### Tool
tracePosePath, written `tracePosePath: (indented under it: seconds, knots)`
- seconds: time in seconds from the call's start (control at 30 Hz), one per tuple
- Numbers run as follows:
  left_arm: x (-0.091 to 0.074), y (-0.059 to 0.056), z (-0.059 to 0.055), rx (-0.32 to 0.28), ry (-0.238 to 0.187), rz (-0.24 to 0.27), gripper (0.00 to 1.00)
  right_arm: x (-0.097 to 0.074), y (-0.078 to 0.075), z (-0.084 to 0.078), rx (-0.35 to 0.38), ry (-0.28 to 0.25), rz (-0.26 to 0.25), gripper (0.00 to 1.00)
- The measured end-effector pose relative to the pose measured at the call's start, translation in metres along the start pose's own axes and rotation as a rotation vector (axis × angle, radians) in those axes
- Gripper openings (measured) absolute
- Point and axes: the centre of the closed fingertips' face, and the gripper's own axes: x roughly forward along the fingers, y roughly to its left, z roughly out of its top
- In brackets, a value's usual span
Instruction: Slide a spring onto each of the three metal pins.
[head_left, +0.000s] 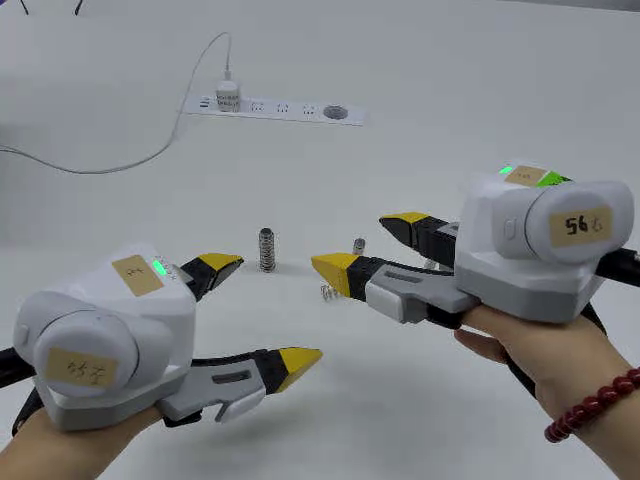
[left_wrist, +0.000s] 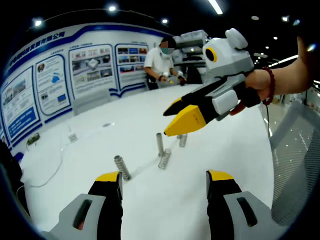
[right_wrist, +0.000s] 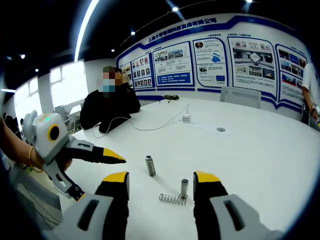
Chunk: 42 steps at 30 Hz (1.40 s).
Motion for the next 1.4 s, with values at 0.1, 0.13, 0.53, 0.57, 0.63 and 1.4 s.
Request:
tracePosePath:
  seconds: [0.1, 0.13, 0.53, 0.57, 0.63, 1.4]
  knots:
    - [0.006, -0.002, 0.000, 0.002, 0.002, -0.013, 0.65, -0.007, -0.002, -0.001, -0.002, 0.000, -0.003, 0.53]
    - [0.007, -0.002, -0.001, 0.003, 0.005, -0.016, 0.64, -0.009, -0.002, -0.002, -0.003, 0.000, -0.004, 0.53]
    - [0.028, -0.003, -0.008, 0.046, 0.045, -0.059, 0.53, -0.033, -0.010, -0.017, -0.003, 0.013, -0.009, 0.53]
    - [0.029, -0.004, -0.009, 0.050, 0.049, -0.063, 0.52, -0.034, -0.011, -0.018, -0.001, 0.013, -0.010, 0.54]
    - [0.033, -0.004, -0.010, 0.055, 0.054, -0.068, 0.51, -0.038, -0.012, -0.021, 0.001, 0.013, -0.010, 0.54]
    - [0.074, 0.004, -0.017, 0.061, 0.105, -0.100, 0.28, -0.058, -0.021, -0.047, 0.023, 0.027, -0.018, 0.55]
